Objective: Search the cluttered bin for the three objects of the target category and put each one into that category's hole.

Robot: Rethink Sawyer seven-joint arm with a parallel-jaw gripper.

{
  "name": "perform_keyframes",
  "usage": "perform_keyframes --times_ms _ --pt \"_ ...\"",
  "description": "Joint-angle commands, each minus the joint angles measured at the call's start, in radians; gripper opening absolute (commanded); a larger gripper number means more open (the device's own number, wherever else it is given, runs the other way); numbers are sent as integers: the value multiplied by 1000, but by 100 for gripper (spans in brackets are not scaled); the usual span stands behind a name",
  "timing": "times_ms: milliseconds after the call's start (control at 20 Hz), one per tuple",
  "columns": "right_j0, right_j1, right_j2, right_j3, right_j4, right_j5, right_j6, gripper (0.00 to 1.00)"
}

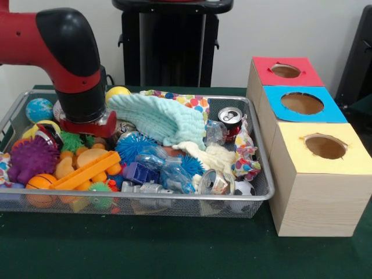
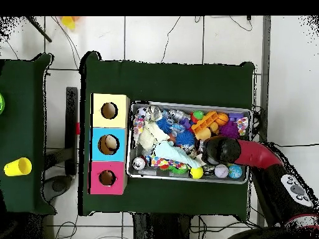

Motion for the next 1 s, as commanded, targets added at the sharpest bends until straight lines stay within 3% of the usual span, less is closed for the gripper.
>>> perform_keyframes --times_ms 50,1000 --pt "41 75 -32 -66 15 -11 76 100" --pt "183 35 -68 -27 184 -38 209 100"
